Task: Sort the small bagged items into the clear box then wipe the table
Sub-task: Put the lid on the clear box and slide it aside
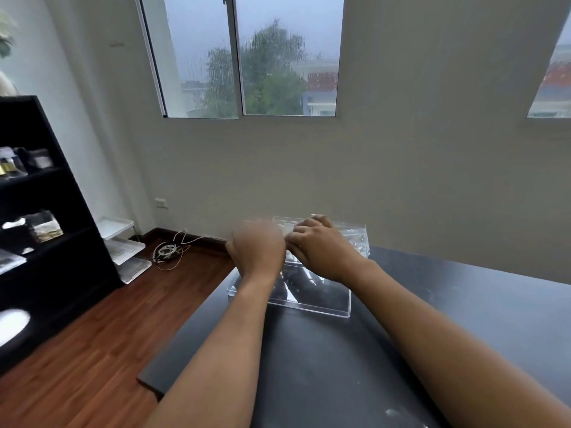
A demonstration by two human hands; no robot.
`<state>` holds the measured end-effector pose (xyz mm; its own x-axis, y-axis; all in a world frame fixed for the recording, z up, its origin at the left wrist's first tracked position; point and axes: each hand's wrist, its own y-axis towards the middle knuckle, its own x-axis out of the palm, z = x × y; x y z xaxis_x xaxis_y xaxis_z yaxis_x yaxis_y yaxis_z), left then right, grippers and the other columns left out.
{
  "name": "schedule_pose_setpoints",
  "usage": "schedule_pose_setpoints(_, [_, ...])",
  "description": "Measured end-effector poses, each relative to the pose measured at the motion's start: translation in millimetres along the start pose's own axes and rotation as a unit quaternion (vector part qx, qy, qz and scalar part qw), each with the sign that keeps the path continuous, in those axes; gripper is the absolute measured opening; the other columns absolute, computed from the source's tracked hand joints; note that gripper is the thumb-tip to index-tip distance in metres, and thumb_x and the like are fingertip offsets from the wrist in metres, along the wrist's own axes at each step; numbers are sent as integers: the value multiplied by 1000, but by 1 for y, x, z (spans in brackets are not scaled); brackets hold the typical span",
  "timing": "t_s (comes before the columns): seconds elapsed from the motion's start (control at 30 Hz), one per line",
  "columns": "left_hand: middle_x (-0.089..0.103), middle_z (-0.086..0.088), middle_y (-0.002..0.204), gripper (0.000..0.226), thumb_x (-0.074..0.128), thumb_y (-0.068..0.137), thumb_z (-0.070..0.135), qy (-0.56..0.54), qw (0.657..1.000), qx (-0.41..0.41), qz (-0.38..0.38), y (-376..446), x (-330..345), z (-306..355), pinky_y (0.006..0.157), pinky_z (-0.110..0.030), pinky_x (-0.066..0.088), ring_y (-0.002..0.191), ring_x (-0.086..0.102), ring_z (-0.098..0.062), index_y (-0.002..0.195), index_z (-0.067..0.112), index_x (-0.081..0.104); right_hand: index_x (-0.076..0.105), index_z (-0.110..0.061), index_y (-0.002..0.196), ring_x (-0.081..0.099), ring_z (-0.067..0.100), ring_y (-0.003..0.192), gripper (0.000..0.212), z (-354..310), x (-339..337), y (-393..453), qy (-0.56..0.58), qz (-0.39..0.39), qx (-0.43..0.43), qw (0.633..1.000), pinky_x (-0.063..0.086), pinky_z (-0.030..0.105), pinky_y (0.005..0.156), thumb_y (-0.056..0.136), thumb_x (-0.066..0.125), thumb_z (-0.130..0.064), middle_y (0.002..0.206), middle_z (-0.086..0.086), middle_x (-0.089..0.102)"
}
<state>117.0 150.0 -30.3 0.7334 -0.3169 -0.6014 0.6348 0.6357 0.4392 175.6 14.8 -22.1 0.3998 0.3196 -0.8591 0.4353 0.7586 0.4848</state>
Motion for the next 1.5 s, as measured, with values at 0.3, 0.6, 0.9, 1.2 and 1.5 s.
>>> schedule_pose_setpoints(0.3, [67,-7,125,29,48,100,29,23,999,-13,-43,1,-4,1,103,-46,34,125,52,-33,108,25,75,68,-22,118,48,25,137,37,2,-14,11,-5,-136,-7,991,22,46,117,104,41,-44,126,-3,71])
schedule_pose_setpoints(0.6, [74,1,99,13,65,83,37,4,998,-20,57,1,-18,5,89,-41,39,105,65,-30,87,28,74,70,-24,118,47,23,134,38,5,-19,20,-18,-168,-26,985,26,43,111,98,51,-50,121,1,72])
schedule_pose_setpoints(0.9, [75,4,103,17,62,80,31,-42,995,-87,-13,0,-21,3,94,-42,47,109,66,-30,89,29,76,69,-22,120,44,23,136,40,3,-21,21,-18,-193,-21,981,26,43,111,102,47,-50,125,1,71])
schedule_pose_setpoints(1.2, [73,-6,105,17,60,87,22,-57,997,-55,-7,-4,-19,8,92,-47,55,104,66,-34,88,24,77,71,-24,120,40,22,143,40,-2,-19,23,-71,-173,-25,982,24,46,111,101,50,-52,131,-1,68])
schedule_pose_setpoints(1.5, [64,-13,116,28,48,99,25,196,979,63,17,-11,-13,7,92,-45,41,112,56,-35,102,14,74,76,-31,112,45,17,139,33,3,-25,32,10,-201,22,979,24,47,111,91,61,-52,122,0,71])
